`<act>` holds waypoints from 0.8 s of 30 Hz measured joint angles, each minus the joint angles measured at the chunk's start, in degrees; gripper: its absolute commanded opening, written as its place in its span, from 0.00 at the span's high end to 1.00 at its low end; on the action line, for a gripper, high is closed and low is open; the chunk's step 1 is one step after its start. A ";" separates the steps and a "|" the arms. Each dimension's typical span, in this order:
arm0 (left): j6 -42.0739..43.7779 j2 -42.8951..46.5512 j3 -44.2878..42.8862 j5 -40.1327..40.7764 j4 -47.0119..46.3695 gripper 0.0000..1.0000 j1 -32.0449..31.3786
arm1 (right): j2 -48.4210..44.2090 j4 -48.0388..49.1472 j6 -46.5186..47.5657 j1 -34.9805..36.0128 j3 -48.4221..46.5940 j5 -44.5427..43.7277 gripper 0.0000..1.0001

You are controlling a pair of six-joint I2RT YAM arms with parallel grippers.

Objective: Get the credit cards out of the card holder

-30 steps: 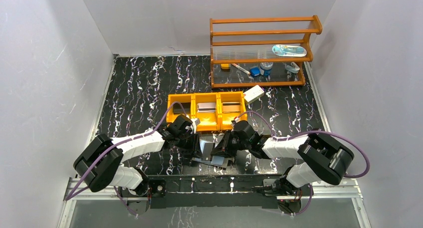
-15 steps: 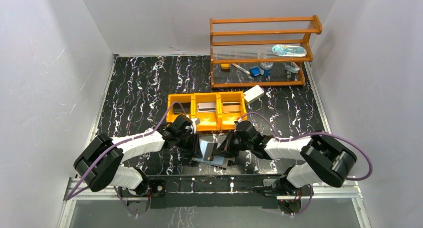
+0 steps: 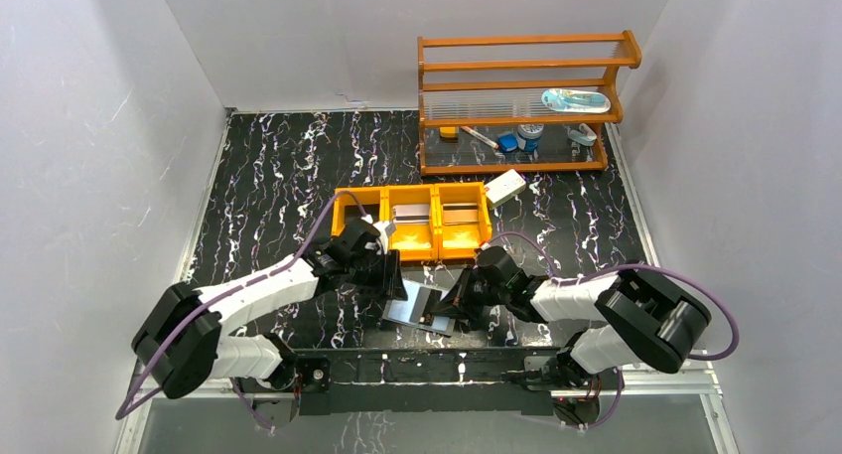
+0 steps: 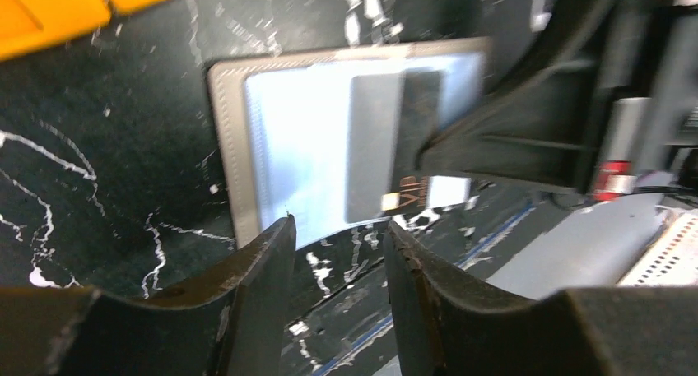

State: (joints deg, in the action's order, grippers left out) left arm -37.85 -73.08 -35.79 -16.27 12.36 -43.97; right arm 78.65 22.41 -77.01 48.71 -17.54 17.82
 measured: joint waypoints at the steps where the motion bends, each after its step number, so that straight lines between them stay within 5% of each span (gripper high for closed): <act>1: 0.20 1.03 -0.96 0.39 0.42 0.55 0.02 | 0.42 0.28 0.02 0.00 -0.13 0.20 0.93; 6: 1.25 2.56 -4.96 -2.43 -1.95 0.56 0.02 | 2.34 1.81 0.02 0.00 -0.79 1.03 0.93; 17: 3.50 -12.28 -6.14 -10.23 -5.49 0.65 -0.70 | 2.95 2.67 -0.35 -0.22 -0.79 1.68 0.88; 24: 3.54 -13.62 -4.66 -9.18 -5.73 0.70 -1.64 | 2.95 3.65 -1.66 -0.22 -0.22 1.64 0.75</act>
State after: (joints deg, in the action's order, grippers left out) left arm -34.30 -86.70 -40.45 -25.45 6.63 -45.60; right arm 81.60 26.06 -78.67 48.49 -17.76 19.46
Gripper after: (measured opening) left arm 0.311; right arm 0.211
